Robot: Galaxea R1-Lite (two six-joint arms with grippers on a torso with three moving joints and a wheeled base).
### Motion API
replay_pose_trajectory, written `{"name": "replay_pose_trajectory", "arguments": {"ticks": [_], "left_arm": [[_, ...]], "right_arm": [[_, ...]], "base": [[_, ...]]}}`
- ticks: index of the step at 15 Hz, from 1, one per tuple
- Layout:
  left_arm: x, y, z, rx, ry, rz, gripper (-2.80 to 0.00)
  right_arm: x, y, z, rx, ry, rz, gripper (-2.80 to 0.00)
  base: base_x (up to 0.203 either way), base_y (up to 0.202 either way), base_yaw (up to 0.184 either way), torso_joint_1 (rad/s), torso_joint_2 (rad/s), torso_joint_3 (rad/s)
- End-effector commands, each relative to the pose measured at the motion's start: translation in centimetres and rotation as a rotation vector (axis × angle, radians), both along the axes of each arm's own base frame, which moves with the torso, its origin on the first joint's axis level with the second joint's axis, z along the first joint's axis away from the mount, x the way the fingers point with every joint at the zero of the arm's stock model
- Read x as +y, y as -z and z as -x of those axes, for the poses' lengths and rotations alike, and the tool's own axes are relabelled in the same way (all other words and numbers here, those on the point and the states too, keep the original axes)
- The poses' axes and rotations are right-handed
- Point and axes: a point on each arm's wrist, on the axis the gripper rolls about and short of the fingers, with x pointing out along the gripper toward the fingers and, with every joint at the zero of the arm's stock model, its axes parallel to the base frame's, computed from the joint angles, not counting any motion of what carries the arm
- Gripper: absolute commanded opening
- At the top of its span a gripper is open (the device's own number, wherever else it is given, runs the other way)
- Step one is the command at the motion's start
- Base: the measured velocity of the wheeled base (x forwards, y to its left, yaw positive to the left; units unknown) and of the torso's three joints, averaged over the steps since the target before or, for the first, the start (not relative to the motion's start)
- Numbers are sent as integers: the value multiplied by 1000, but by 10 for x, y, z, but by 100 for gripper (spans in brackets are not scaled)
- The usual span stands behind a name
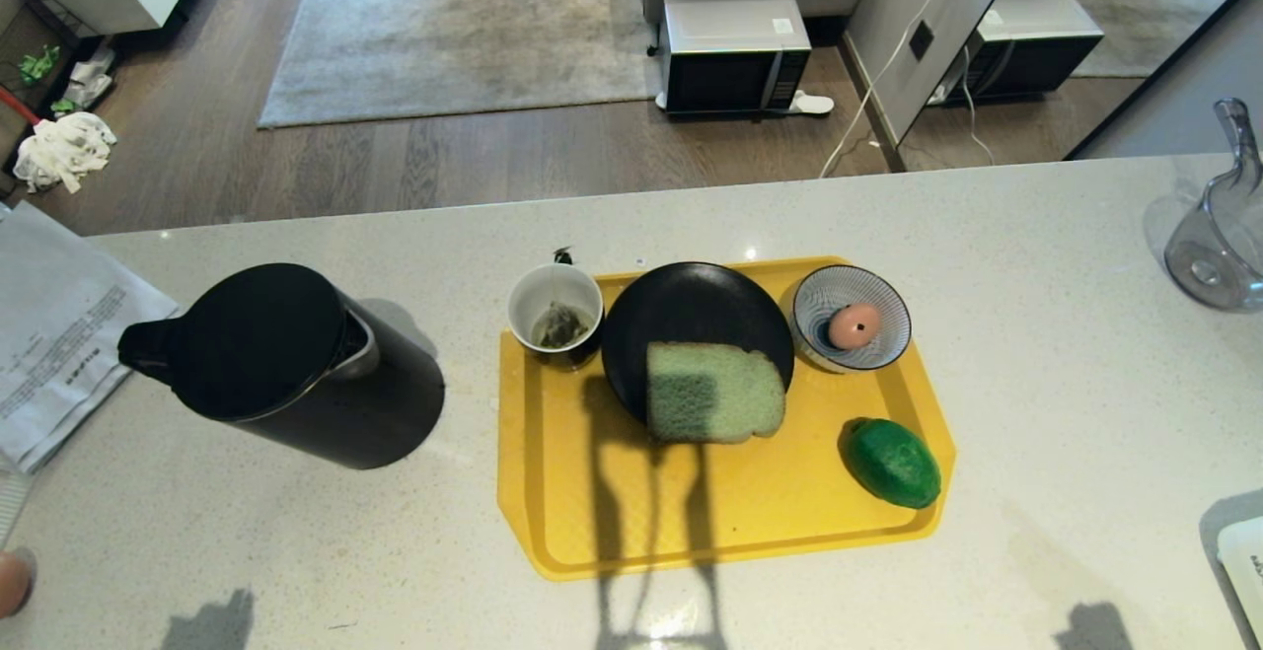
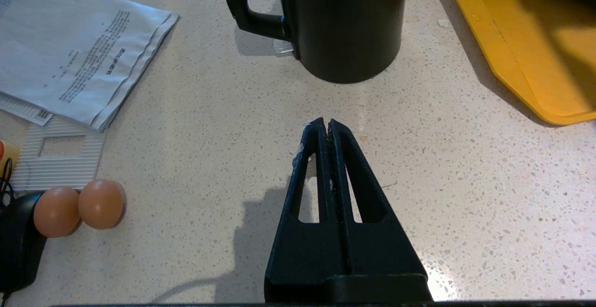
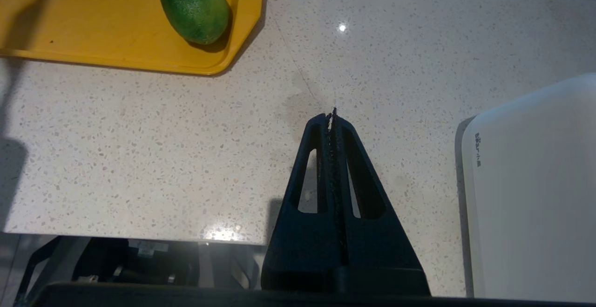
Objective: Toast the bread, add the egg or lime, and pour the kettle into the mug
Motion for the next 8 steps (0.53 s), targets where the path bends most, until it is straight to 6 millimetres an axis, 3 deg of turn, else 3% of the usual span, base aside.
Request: {"name": "replay_pose_trajectory", "arguments": {"ticks": [1, 8], "left_arm": [[0, 5, -1, 15, -1, -1, -280], [0, 5, -1, 15, -1, -1, -280]], "right_arm": [[0, 0, 0, 0, 0, 1, -280], [0, 0, 0, 0, 0, 1, -280]], "base": [[0, 0, 0, 0, 0, 0], [0, 0, 0, 0, 0, 0]]}}
